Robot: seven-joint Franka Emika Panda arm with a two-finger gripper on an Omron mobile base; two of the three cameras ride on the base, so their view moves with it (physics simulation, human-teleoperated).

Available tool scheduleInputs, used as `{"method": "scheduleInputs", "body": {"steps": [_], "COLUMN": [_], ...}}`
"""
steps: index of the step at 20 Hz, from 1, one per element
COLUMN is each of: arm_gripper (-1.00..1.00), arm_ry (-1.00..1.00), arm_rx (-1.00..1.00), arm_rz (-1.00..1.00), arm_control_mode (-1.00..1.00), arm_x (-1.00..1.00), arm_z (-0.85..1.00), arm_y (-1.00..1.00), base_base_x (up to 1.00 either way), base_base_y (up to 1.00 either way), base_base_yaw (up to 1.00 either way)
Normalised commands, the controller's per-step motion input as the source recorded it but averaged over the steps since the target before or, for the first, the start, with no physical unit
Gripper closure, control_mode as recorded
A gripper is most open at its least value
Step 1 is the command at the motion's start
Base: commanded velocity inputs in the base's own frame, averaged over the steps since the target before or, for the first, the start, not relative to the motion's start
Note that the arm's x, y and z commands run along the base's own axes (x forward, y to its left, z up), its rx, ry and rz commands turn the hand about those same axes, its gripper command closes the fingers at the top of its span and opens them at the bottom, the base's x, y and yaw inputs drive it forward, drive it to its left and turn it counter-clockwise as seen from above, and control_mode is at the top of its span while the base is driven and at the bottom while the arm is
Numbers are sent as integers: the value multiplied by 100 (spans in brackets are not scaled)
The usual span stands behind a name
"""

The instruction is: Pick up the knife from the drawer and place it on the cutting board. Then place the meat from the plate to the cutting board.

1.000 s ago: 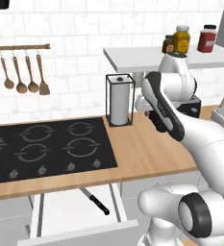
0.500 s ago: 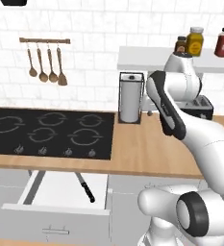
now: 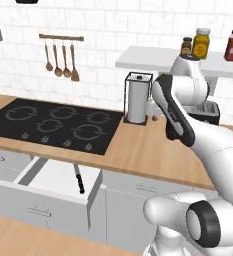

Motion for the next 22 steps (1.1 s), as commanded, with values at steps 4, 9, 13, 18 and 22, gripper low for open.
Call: {"method": "scheduleInputs", "body": {"steps": [4, 9, 13, 18, 22], "arm_gripper": [-100, -100, -100, -100, -100], "arm_ry": [10, 15, 0, -7, 0], "arm_rx": [3, 3, 0, -9, -15], "arm_rz": [20, 33, 26, 18, 5], "arm_control_mode": [-100, -100, -100, -100, -100], "arm_x": [14, 27, 11, 0, 0], "arm_z": [-10, -44, -83, -85, -78], "arm_y": [23, 65, 100, 100, 93], "base_base_x": [10, 0, 0, 0, 0], "base_base_y": [17, 0, 0, 0, 0], "base_base_yaw": [20, 0, 0, 0, 0]}}
